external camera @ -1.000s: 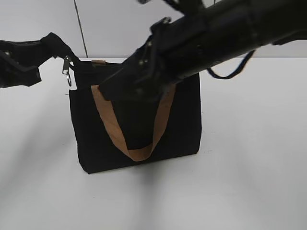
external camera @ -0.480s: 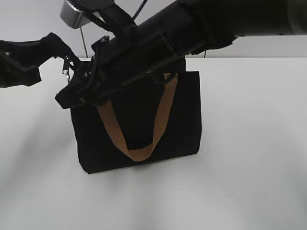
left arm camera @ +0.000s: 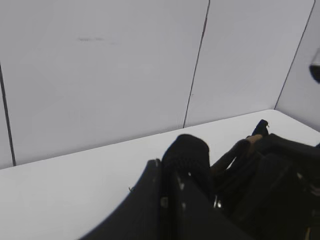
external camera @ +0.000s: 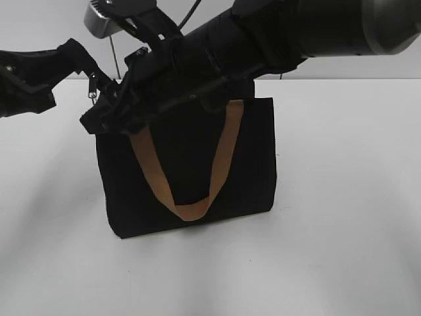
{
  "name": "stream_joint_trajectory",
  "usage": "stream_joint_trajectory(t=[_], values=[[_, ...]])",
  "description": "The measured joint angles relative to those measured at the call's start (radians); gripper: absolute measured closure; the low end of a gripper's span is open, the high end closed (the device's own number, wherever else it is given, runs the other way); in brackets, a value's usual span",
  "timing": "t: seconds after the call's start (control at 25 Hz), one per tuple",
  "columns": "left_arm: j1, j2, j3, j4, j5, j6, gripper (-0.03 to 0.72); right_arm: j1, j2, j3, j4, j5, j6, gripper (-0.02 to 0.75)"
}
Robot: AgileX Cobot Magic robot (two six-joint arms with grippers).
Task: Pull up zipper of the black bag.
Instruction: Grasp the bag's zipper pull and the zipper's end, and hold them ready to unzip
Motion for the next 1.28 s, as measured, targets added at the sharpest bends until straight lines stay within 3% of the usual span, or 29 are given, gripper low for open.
stream_joint_trajectory(t=[0.36, 0.6, 0.96, 1.28], values=[[0.000, 0.000, 0.000, 0.030, 0.000, -0.018, 0.688, 0.000, 0.017, 0.000, 0.121, -0.077, 0.001, 0.493], [0.000, 0.000, 0.000, 0.044, 0.018, -0.018, 0.688, 0.000, 0.017, 0.000, 0.118, -0.077, 0.015, 0.729], [-0.003, 0.000, -0.002, 0.055, 0.290, -0.018, 0.688, -0.020, -0.006, 0.000, 0.040, 0.009, 0.174, 0.736], [0.020, -0.009, -0.005, 0.064, 0.350, -0.018, 0.688, -0.056, -0.030, 0.000, 0.027, 0.048, 0.214, 0.737]])
